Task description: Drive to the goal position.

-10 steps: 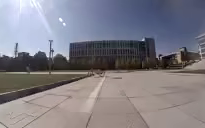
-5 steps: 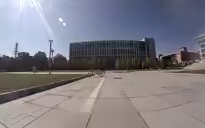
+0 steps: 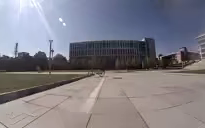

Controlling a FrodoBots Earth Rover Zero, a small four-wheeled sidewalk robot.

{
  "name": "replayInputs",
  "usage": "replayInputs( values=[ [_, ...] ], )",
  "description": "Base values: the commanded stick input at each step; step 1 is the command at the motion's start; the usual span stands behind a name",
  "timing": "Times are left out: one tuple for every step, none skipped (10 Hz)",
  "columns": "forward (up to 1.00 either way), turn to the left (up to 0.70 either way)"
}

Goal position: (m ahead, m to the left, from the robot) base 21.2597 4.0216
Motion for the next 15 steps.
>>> replayInputs(
  values=[
    [0.06,0.00],
    [0.06,0.00],
    [0.06,0.00],
    [0.06,0.00],
    [0.06,0.00],
    [0.06,0.00],
    [0.06,0.00],
    [0.06,0.00],
    [0.06,0.00],
    [0.06,0.00],
    [0.06,0.00],
    [0.06,0.00],
    [0.06,0.00],
    [0.06,0.00],
    [0.06,0.00]
  ],
)
